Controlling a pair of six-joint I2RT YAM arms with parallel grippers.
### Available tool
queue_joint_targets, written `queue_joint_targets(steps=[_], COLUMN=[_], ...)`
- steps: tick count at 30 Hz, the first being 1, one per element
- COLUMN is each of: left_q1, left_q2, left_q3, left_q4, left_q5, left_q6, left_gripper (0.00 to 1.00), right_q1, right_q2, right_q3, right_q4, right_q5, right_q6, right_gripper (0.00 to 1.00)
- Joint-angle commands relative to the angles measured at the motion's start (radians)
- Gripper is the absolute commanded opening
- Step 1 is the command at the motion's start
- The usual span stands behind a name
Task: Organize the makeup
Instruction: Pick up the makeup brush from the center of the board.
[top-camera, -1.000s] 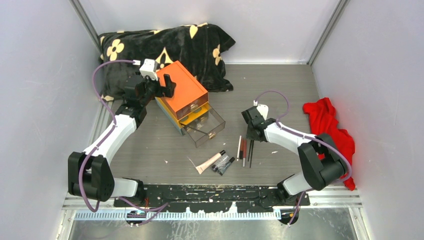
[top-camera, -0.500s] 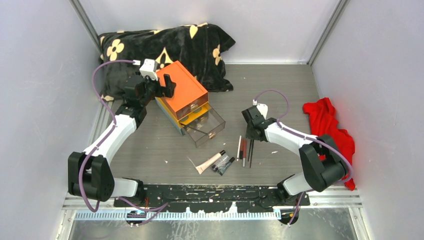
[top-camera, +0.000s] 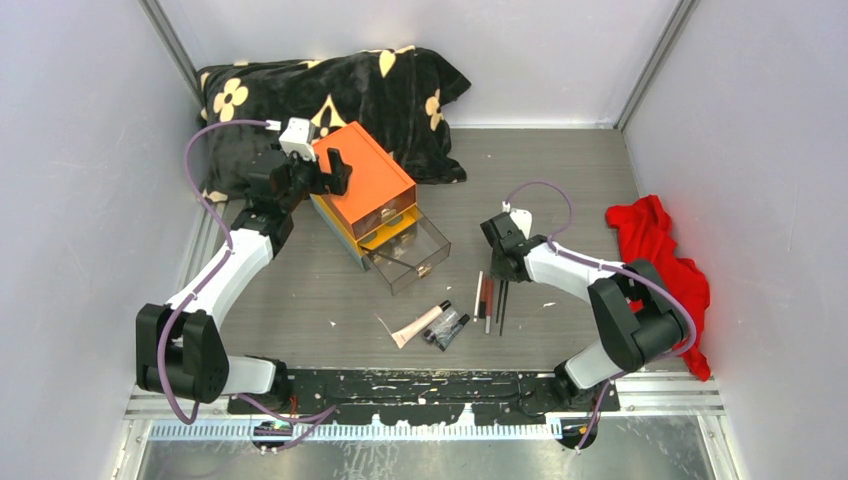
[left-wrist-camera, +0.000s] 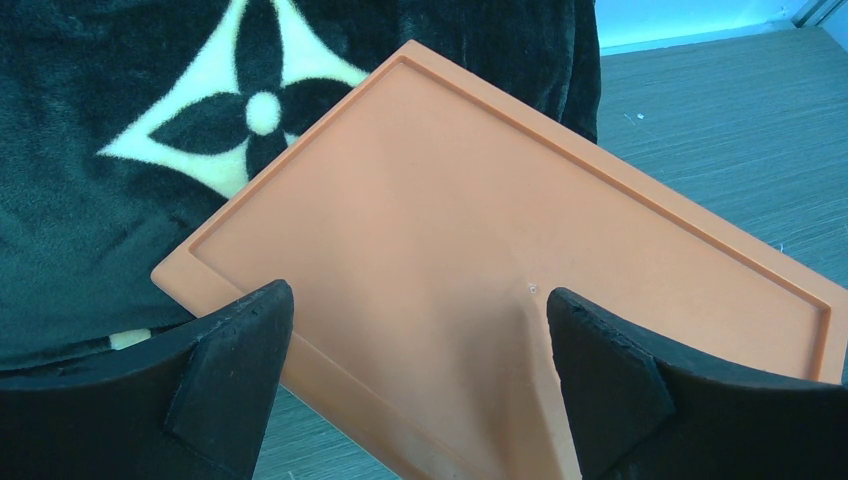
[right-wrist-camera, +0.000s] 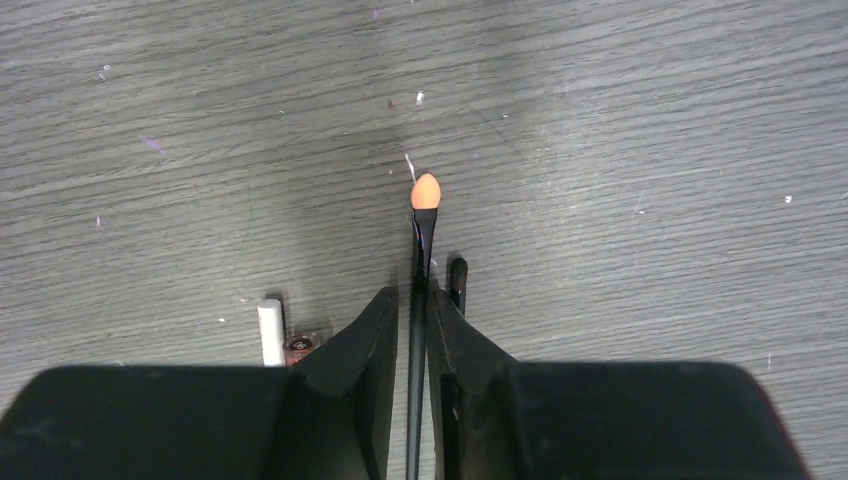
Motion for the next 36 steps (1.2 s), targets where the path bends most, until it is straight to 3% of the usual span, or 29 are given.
queue_joint_targets(steps=[1, 7, 12, 19, 29, 36], left_q1=[0.013, 0.013, 0.013, 0.013, 0.013, 0.013], left_q2=[0.031, 0.026, 0.022, 0.019, 0.024, 0.026], left_q3=[-0.060, -0.065, -0.065, -0.068, -0.063, -0.066], left_q4=[-0.215, -0.213, -0.211, -0.208, -0.197, -0.194], left_q5=[-0.029, -0.031, -0.034, -0.040, -0.032, -0.031], left_q6=[-0.033, -0.033, -0.032, -0.030, -0.044, -0.050], left_gripper=[0.98, 0.98, 0.98, 0.98, 0.98, 0.98], right_q1=[-0.002, -0.010, -0.012, -0.011, -0.012, -0.008], right_q2=[0.014, 0.019, 0.026, -0.006, -0.124, -0.141], right_q3=[0.014, -0.007, -0.022, -0.011, 0.299, 0.420], right_q4=[0.044, 0.049, 0.050, 0.043, -0.169, -0.166], right_q5=[0.022, 0.024, 0.035, 0.030, 0.101, -0.024], right_q6=[-0.002, -0.002, -0.005, -0.022, -0.161, -0.177], right_gripper=[0.23, 0.22, 0.01, 0.01, 0.01, 0.01])
